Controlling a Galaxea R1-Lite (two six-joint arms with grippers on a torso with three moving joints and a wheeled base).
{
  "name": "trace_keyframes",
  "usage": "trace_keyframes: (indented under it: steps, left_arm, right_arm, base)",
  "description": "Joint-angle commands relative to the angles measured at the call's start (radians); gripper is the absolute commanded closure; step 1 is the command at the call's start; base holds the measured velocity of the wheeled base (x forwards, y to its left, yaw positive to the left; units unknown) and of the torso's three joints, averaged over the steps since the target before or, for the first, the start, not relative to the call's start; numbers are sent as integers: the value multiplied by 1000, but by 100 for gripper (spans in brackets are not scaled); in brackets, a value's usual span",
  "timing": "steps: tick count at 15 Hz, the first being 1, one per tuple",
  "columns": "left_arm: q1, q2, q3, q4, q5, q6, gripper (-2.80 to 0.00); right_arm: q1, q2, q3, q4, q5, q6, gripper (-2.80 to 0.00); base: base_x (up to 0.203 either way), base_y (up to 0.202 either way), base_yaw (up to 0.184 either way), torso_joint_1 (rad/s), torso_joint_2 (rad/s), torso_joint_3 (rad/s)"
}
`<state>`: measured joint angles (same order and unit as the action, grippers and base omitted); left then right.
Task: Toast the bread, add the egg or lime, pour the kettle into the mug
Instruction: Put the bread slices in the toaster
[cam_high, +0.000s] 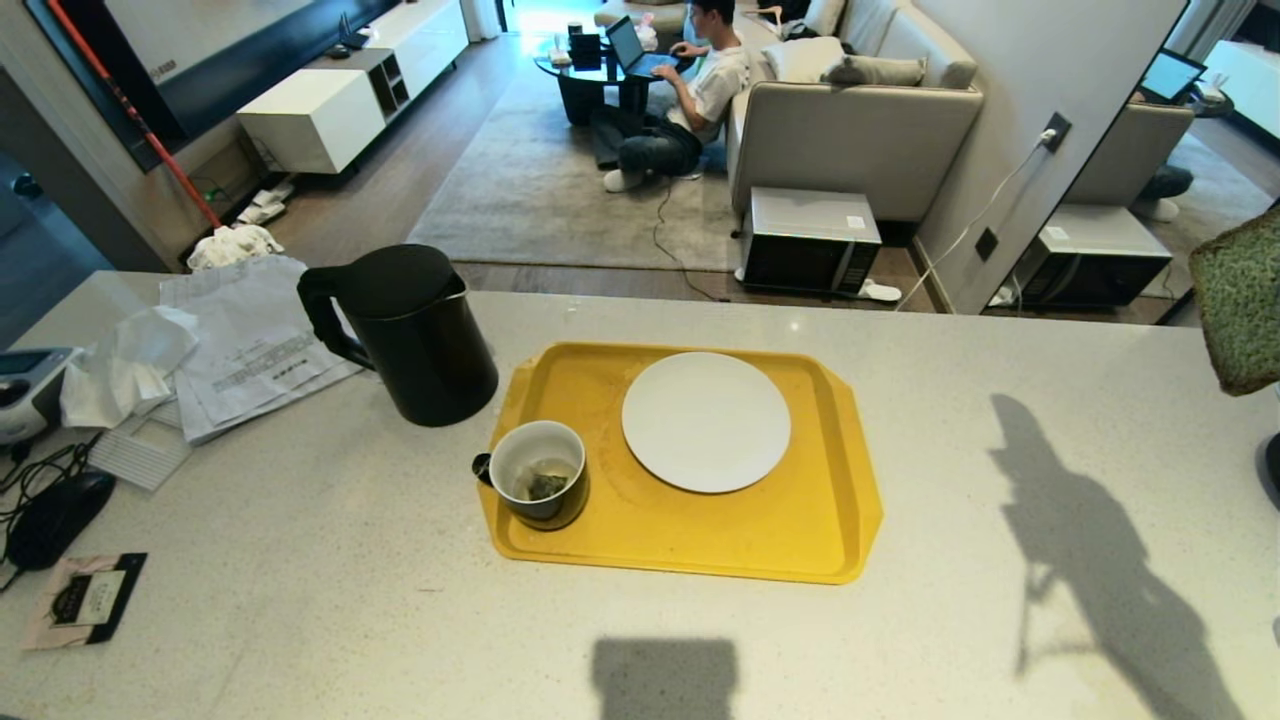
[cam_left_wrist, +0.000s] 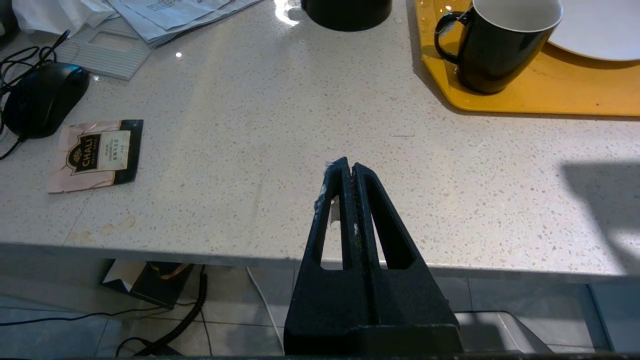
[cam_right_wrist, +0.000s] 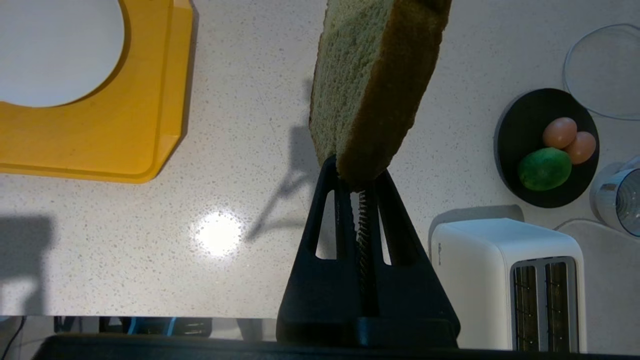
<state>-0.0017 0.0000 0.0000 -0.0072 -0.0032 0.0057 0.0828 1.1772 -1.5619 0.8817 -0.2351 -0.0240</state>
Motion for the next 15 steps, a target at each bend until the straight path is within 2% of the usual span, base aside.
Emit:
trace_keyframes:
  steps: [1, 8, 12, 15]
  left_arm:
    - [0, 0, 0, 0, 0, 0, 0]
    - [0, 0, 0, 0, 0, 0, 0]
    - [0, 0, -2, 0, 0, 0, 0]
    - [0, 0, 0, 0, 0, 0, 0]
  right_arm:
    - [0, 2, -1, 5, -1, -1, 0]
    - [0, 5, -1, 5, -7, 1, 0]
    - [2, 7, -1, 5, -19, -1, 0]
    - [2, 4, -4, 5, -77, 1, 0]
  base:
    - [0, 0, 0, 117, -210, -90]
    - [0, 0, 0, 84, -155, -75]
    - [0, 0, 0, 2, -13, -1]
    - [0, 0, 0, 0, 0, 0]
